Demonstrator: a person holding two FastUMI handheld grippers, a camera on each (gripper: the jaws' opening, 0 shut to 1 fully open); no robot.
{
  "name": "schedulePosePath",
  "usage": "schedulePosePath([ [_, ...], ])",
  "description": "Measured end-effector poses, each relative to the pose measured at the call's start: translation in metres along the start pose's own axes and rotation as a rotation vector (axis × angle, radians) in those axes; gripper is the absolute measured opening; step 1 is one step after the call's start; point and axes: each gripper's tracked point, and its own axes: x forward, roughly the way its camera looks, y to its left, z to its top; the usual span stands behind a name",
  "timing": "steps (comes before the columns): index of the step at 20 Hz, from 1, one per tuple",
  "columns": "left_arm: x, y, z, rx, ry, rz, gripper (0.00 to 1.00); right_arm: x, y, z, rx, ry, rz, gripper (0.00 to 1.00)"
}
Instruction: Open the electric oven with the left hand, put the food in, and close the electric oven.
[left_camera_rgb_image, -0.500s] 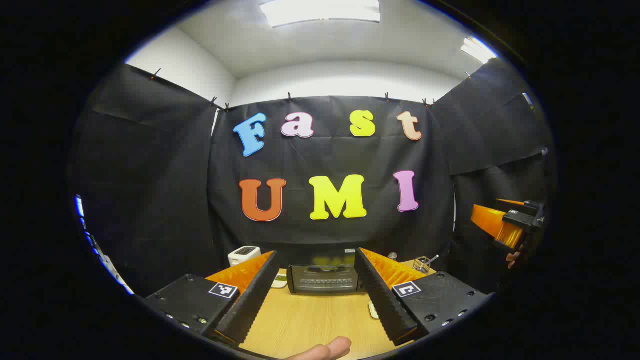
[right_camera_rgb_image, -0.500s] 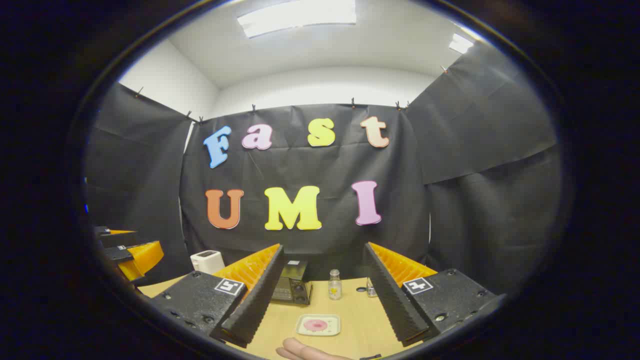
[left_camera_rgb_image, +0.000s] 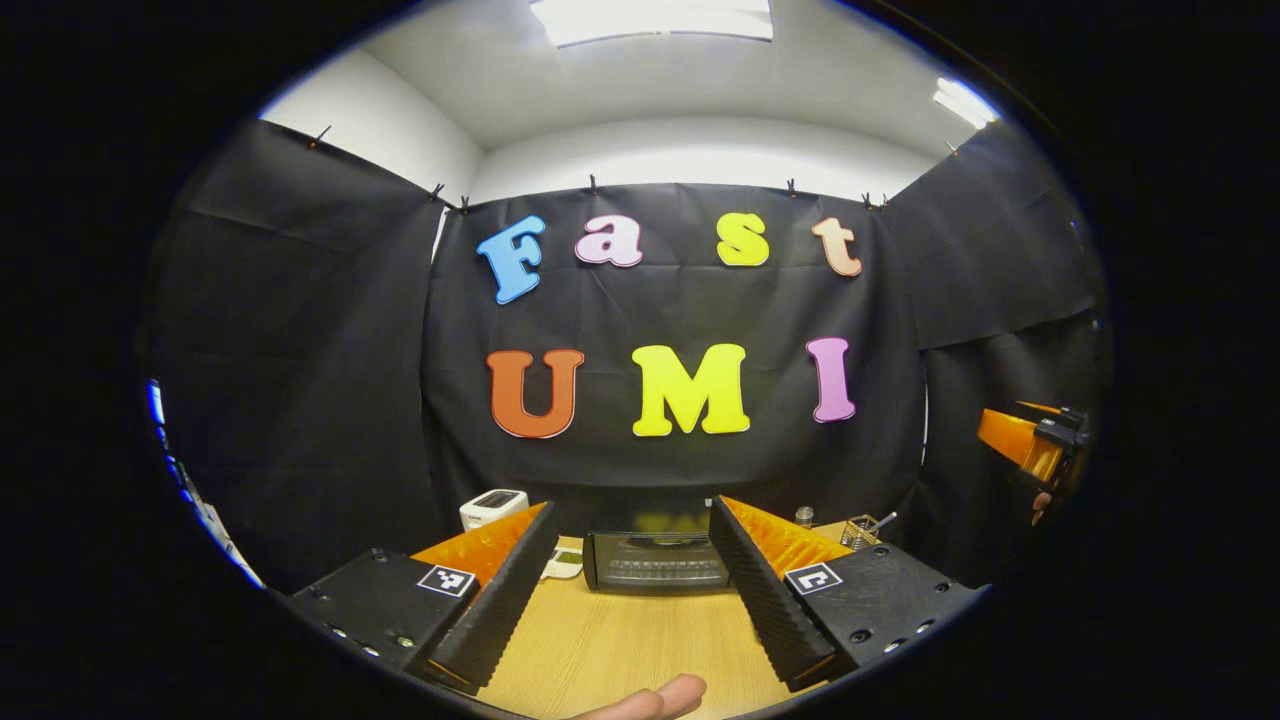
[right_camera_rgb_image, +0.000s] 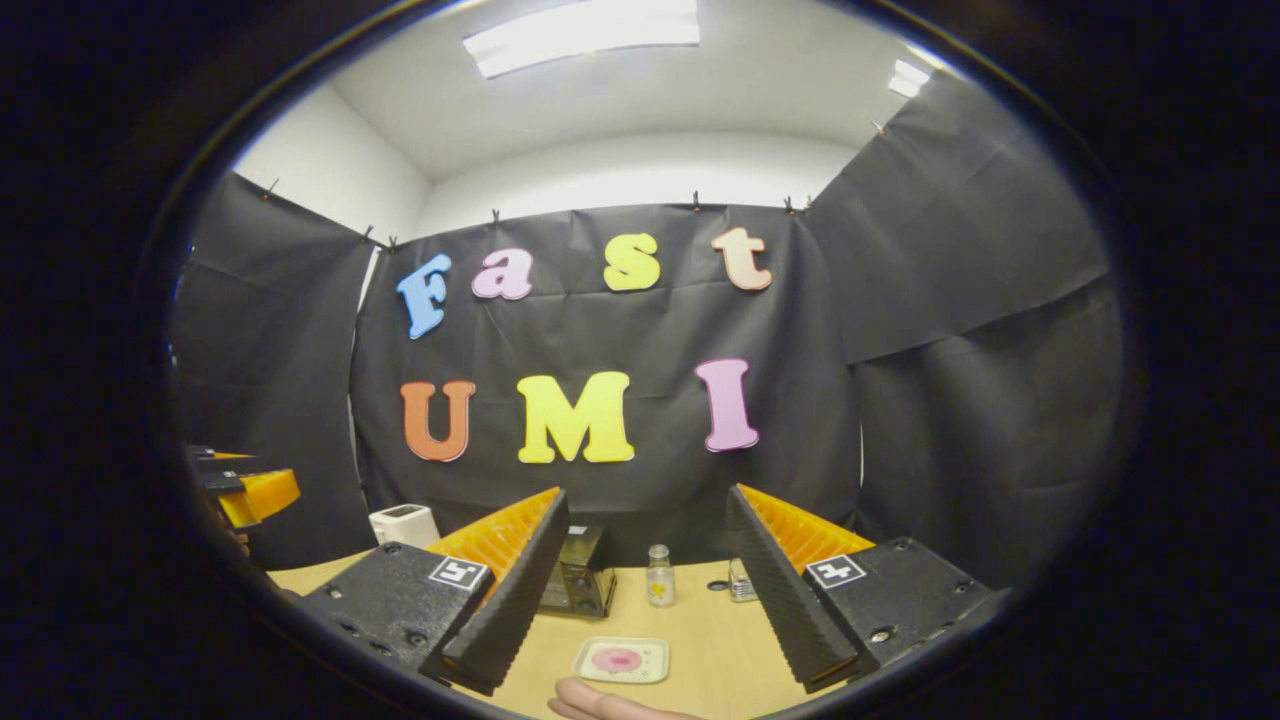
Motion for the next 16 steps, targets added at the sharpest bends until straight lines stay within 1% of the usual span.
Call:
schedulePosePath([
  [1,0.006,0.000,-0.001,-0.006,0.004,0.000,0.96,0.006,-0.005,0.000,0.006,0.003,-0.004,1.00],
  [2,0.014,-0.002,-0.002,-0.013,0.006,-0.008,0.96,0.012,-0.008,-0.003,0.008,0.006,-0.004,0.96],
  [5,0.039,-0.007,-0.001,-0.014,0.001,-0.019,0.96,0.027,-0.016,-0.003,-0.002,0.006,-0.009,0.96],
  [8,0.077,-0.016,-0.010,-0.006,0.008,-0.021,0.96,0.041,-0.019,-0.004,-0.017,0.007,-0.012,0.96],
  [9,0.092,-0.020,-0.014,-0.013,0.014,-0.029,0.96,0.045,-0.019,-0.003,-0.022,0.006,-0.009,1.00],
  [13,0.155,-0.040,-0.052,-0.046,0.090,-0.080,0.96,0.059,-0.028,-0.003,-0.040,-0.003,-0.005,1.00],
  [16,0.201,-0.048,-0.090,-0.041,0.186,-0.098,0.96,0.067,-0.038,-0.006,-0.048,-0.008,-0.008,1.00],
])
